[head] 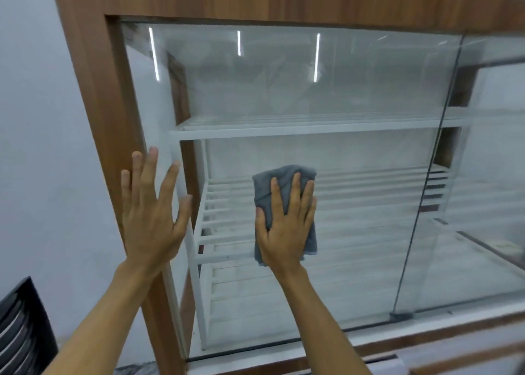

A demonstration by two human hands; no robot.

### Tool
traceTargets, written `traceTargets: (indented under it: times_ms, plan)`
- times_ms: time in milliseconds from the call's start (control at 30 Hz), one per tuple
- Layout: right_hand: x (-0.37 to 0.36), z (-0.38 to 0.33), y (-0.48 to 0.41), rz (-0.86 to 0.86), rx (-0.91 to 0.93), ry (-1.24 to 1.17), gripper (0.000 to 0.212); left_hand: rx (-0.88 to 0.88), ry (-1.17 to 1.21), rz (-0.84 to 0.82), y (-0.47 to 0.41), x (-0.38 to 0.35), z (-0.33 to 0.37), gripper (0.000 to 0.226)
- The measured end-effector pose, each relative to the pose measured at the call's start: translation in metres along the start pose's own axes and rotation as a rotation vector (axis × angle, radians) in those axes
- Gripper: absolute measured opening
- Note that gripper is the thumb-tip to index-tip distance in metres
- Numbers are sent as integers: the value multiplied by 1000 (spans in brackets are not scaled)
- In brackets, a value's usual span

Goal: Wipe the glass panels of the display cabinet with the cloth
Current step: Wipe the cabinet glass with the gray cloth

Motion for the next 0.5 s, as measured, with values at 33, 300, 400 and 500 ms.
traceTargets:
  times_ms: [33, 300, 400, 500]
  plan:
    - [1, 6, -2, -20, 36, 26, 60, -26, 11, -16, 3, -7, 14, 59]
    - [29, 87, -61, 9, 136, 72, 67, -78, 131, -30, -11, -65, 126, 57]
    - [42, 120, -89, 32, 137, 44, 65, -77, 125, -9, -29, -83, 157, 55]
    - [57, 158, -110, 66, 77, 13, 63, -42, 95, 7, -42, -98, 169, 54]
Point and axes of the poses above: each hand's wrist, its own y-axis away from the middle knuckle, its own x-axis out of the back of the hand, z = x × y, the point moved 1 cm from there along -y, towards the middle knuckle, and after that the axes turned 4 degrees about y, right-handed, at the moved point
